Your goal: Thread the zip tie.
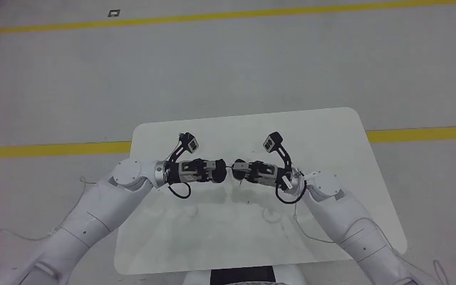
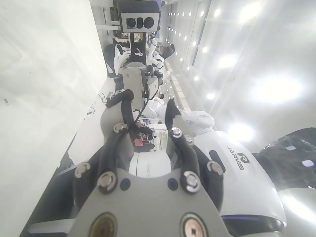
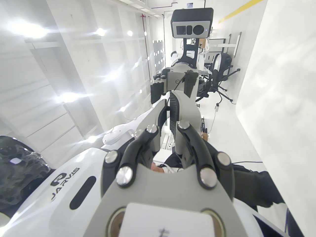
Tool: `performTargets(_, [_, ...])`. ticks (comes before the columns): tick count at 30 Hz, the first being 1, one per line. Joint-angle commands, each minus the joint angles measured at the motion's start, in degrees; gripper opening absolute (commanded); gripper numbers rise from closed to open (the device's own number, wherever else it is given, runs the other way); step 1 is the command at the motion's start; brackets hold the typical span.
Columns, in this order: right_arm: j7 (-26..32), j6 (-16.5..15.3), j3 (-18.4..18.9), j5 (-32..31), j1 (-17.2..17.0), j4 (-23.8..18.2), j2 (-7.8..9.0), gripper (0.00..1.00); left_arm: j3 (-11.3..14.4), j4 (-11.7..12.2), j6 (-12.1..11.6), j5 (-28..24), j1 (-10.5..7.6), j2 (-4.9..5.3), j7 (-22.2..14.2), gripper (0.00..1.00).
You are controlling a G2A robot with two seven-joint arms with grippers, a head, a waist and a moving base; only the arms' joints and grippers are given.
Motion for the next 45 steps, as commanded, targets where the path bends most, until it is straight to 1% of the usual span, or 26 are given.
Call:
performTargets(1, [0.19,0.08,0.25,-0.08,0.05,0.08,0.05,0.0,-0.21,-0.42,0.38,0.56,0.2,-0.03,-0.23,1.0])
performTargets(5, [1.75,0.25,0.45,0.61,0.07,0.06,0.12,0.0,-0.93,-0.58,0.71,0.14,0.63,-0.07,-1.73,1.0])
performTargets(11, [3.94,0.56,0.19,3.03,0.24,0.7,-0.02,0.0,-2.26,-0.2,0.38,-2.29,1.07,-0.21,-5.7,1.0])
performTargets(13, [4.65,0.55,0.0,4.03,0.42,1.06,-0.12,0.0,-2.46,0.07,0.77,-2.92,1.02,-0.32,-7.6,1.0])
performTargets(21, [5.14,0.8,-0.13,4.22,0.78,1.47,-0.17,0.0,-2.51,0.16,0.78,-2.94,1.0,-0.34,-7.67,1.0])
performTargets(23, [4.26,0.92,-0.16,4.06,0.56,1.02,-0.19,0.0,-2.59,-0.73,1.06,-2.13,1.45,-0.43,-6.0,1.0])
performTargets(24, [3.73,0.95,-0.15,3.86,0.34,0.49,-0.19,0.0,-2.75,-0.88,1.08,-2.11,1.63,-0.44,-5.88,1.0])
performTargets(30, [4.04,1.15,0.43,4.63,-0.43,-0.79,-0.08,0.0,-3.8,-1.08,1.55,-2.2,2.45,-0.5,-6.46,1.0])
performTargets(40, [5.27,0.86,0.28,5.81,-0.38,-0.72,-0.21,0.0,-4.9,-0.73,2.26,-1.89,3.11,-0.85,-7.06,1.0])
performTargets(41, [5.71,0.82,0.23,6.04,-0.33,-0.68,-0.23,0.0,-5.02,-0.71,2.33,-1.89,3.19,-0.9,-7.12,0.96])
performTargets(44, [6.97,0.79,0.03,6.46,-0.11,-0.47,-0.27,0.0,-5.31,-0.64,2.48,-1.92,3.37,-1.04,-7.3,0.92])
performTargets(45, [7.3,0.83,-0.05,6.52,-0.03,-0.38,-0.29,0.0,-5.38,-0.62,2.52,-1.93,3.42,-1.08,-7.38,0.88])
